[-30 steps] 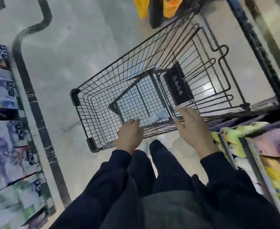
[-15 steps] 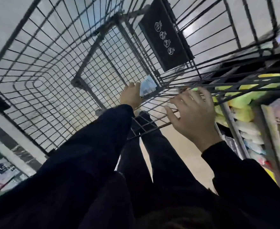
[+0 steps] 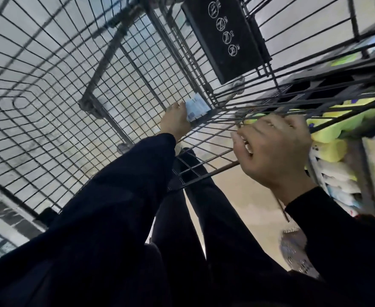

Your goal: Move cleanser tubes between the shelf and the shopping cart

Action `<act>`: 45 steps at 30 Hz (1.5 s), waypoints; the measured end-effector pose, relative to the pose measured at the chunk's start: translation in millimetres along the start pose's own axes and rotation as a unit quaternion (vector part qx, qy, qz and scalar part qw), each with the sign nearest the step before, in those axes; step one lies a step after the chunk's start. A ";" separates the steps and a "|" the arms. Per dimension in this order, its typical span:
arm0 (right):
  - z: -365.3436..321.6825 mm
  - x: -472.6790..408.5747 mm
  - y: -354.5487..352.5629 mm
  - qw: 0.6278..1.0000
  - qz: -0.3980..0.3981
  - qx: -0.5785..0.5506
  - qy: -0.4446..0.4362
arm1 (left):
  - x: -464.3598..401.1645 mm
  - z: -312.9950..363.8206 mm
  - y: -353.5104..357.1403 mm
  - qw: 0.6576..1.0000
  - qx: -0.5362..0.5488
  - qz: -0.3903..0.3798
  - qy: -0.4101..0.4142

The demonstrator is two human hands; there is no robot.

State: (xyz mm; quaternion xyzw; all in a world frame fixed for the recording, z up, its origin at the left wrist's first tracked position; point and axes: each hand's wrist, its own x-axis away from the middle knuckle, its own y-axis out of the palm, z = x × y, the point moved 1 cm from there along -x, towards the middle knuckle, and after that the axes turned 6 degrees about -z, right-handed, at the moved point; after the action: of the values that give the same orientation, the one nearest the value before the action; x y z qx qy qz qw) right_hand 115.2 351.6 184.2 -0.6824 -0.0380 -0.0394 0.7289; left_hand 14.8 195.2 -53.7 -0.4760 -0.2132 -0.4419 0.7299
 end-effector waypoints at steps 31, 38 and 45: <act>23.4 12.4 -166.4 0.964 -0.128 -0.173 0.159 | 286.2 158.0 -254.6 0.844 0.521 -0.065 0.109; 37.3 87.8 -220.2 0.905 0.009 -0.271 0.328 | 320.5 222.7 -250.1 0.888 0.409 -0.131 0.163; 37.9 202.7 -240.1 0.831 0.092 -0.271 0.477 | 356.8 297.9 -201.3 0.892 0.308 -0.218 0.248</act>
State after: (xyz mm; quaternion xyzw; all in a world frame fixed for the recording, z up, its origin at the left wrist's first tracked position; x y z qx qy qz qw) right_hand 290.4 372.5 447.0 -0.7494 0.3897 -0.3018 0.4422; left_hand 61.6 269.0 445.2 -0.0438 -0.2487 -0.6058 0.7545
